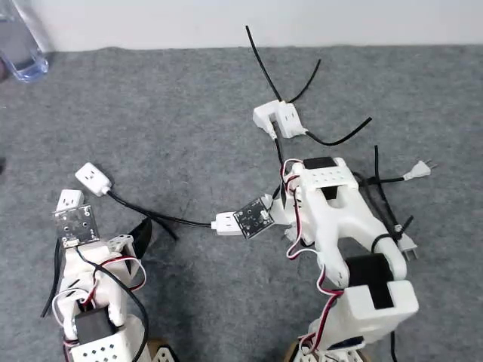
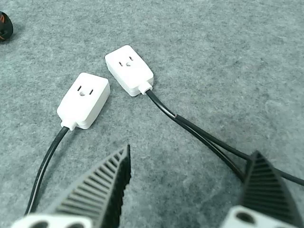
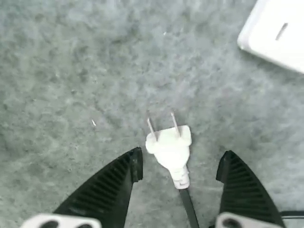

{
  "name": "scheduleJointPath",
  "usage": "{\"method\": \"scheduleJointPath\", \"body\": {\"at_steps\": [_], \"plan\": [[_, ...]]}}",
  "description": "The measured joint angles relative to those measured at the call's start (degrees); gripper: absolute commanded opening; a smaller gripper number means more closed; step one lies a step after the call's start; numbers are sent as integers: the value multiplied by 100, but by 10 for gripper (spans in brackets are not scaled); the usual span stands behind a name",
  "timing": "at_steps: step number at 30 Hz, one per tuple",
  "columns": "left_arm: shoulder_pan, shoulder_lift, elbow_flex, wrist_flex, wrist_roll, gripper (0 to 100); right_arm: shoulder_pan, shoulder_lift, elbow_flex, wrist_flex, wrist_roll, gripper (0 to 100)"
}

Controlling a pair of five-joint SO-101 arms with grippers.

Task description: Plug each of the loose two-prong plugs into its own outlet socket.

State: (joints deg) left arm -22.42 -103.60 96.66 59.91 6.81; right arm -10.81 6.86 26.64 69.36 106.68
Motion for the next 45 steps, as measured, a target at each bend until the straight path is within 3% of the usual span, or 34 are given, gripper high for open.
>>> {"method": "scheduleJointPath", "body": {"at_steps": [11,20,45], "plan": [[0,0,0,0,-9,361,9,237,-18,-26,9,247],[0,0,0,0,-9,361,-26,378,-141,-158,79,4],[0,0,0,0,-9,361,-149,475,-141,114,79,38]]}}
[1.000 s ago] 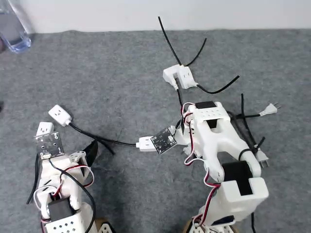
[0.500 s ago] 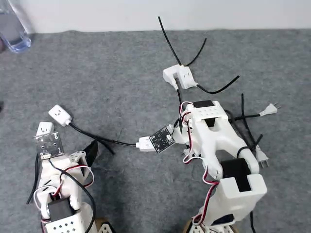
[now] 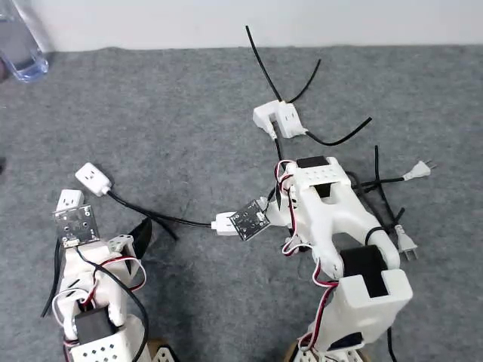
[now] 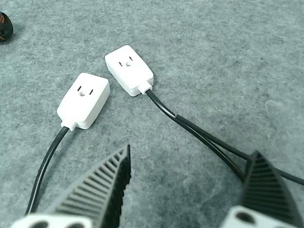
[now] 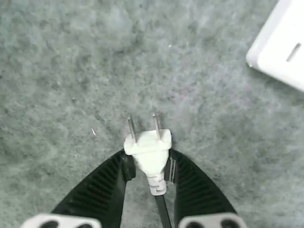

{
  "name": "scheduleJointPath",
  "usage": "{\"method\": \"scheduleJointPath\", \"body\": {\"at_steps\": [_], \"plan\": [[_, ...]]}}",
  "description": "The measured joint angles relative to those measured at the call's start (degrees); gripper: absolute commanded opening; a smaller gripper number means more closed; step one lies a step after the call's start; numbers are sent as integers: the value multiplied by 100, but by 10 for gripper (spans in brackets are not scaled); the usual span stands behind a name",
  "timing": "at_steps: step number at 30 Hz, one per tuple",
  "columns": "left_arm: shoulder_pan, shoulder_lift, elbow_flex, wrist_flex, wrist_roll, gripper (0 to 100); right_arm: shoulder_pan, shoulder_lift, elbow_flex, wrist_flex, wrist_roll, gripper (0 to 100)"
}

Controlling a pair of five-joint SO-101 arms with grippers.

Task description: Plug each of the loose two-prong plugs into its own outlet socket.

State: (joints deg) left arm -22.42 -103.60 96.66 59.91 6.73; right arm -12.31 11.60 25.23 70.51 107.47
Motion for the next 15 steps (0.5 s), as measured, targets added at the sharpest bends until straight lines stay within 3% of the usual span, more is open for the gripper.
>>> {"method": "scheduleJointPath", "body": {"at_steps": [3,7,15], "plan": [[0,0,0,0,0,361,0,0,0,0,0,45],[0,0,0,0,0,361,-9,-123,70,53,0,145],[0,0,0,0,0,361,-9,-290,132,167,35,65]]}}
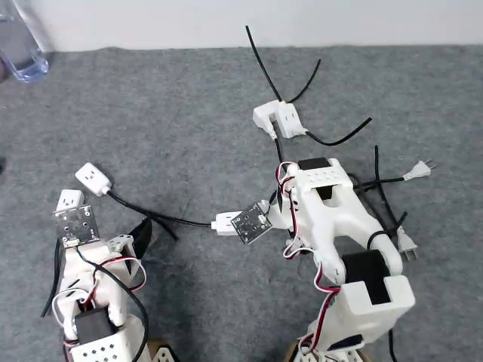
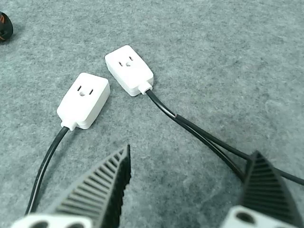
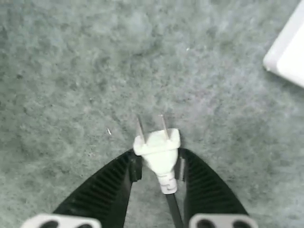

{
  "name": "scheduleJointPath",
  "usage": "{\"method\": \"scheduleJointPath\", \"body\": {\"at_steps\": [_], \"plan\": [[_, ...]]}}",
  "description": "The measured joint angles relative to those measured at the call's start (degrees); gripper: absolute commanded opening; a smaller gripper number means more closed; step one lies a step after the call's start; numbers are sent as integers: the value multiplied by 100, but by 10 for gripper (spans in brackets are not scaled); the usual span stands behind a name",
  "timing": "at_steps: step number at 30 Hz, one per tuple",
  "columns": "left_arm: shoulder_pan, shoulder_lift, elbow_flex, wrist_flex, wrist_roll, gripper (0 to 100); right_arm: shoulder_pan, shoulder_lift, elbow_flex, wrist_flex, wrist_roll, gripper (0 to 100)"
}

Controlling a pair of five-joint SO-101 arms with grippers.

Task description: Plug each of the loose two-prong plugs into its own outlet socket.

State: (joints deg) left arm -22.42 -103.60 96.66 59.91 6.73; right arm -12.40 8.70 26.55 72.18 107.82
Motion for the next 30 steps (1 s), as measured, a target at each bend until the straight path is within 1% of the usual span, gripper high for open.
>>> {"method": "scheduleJointPath", "body": {"at_steps": [5,8,10,13,15,30], "plan": [[0,0,0,0,0,361,-18,0,53,9,18,66],[0,0,0,0,0,361,-149,-35,79,9,18,73],[0,0,0,0,0,361,-220,-35,79,9,18,107],[0,0,0,0,0,361,-264,-35,79,9,18,186],[0,0,0,0,0,361,-264,-35,79,62,18,214],[0,0,0,0,0,361,-325,-123,202,70,26,213]]}}
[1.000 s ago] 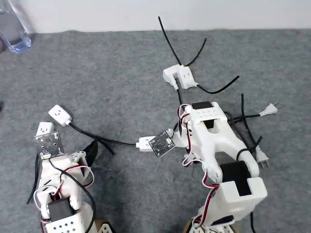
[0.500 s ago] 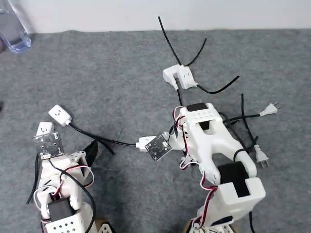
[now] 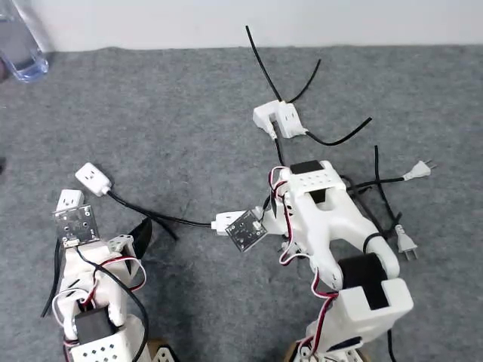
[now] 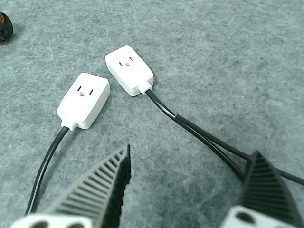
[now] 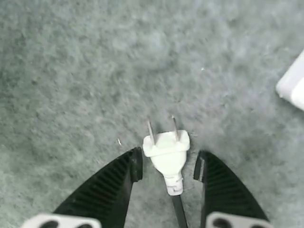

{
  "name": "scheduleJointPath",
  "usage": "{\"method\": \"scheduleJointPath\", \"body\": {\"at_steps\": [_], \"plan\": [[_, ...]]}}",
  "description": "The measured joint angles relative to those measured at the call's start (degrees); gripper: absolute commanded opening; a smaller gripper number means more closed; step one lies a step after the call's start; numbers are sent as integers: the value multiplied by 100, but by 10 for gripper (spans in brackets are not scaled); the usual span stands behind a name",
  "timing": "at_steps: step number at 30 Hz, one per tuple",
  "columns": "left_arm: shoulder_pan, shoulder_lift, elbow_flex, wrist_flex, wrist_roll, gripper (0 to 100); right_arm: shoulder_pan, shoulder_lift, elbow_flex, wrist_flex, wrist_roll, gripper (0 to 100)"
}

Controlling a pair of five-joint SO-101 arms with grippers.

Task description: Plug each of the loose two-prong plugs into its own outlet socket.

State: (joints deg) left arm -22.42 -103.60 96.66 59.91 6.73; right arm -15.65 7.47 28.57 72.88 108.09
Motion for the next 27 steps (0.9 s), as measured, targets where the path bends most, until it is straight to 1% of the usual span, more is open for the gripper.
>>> {"method": "scheduleJointPath", "body": {"at_steps": [5,8,10,13,16,18,24,27], "plan": [[0,0,0,0,0,361,-237,-97,149,-9,0,213],[0,0,0,0,0,361,-246,-114,176,-9,0,206],[0,0,0,0,0,361,-246,-114,202,-18,0,166],[0,0,0,0,0,361,-246,-114,202,-62,0,81],[0,0,0,0,0,361,-264,-105,193,-105,-9,29],[0,0,0,0,0,361,-264,-105,202,-123,-9,43],[0,0,0,0,0,361,-158,-105,281,-123,-9,189],[0,0,0,0,0,361,-141,-114,316,-123,0,226]]}}
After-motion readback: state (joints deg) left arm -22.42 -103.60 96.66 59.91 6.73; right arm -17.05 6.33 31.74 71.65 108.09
